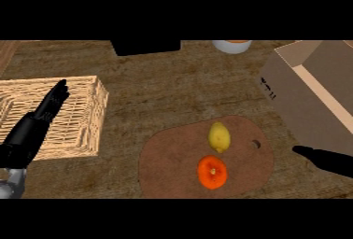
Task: Pick the squash from the cutting board and place it in the cardboard box
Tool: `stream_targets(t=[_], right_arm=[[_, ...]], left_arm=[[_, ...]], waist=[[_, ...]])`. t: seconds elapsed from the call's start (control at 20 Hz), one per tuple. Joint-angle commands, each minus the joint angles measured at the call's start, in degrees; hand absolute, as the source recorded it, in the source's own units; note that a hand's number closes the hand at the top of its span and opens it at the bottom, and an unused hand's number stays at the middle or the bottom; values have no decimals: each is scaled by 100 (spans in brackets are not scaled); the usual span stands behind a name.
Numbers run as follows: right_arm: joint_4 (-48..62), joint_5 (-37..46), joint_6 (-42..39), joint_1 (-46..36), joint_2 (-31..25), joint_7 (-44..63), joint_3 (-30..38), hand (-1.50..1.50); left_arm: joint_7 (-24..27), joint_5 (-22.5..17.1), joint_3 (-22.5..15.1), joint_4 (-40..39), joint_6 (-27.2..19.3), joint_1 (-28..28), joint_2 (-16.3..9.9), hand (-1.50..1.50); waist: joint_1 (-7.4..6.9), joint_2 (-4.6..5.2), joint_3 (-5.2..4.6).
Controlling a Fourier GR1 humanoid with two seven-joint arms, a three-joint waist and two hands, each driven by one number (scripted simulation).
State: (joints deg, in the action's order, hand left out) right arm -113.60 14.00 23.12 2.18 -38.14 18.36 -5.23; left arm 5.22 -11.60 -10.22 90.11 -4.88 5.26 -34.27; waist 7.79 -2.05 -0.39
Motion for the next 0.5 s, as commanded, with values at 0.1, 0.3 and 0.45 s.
stream_targets(t=[0.1, 0.3, 0.45], right_arm=[[-1868, 1557, -167, 1261, -597, 1007, -607, -150], [-2394, 2147, -1079, 1493, -921, 2321, -1105, -150], [-2665, 2334, -1872, 1515, -1221, 3024, -1634, -150]], left_arm=[[0, 52, -77, 114, 120, 216, 37, 0], [139, 152, -232, -42, 255, 319, 132, 0], [77, 211, -296, -8, 202, 477, 239, 0]], waist=[[-229, 89, 0], [-452, 172, -9], [-565, 195, -16]])
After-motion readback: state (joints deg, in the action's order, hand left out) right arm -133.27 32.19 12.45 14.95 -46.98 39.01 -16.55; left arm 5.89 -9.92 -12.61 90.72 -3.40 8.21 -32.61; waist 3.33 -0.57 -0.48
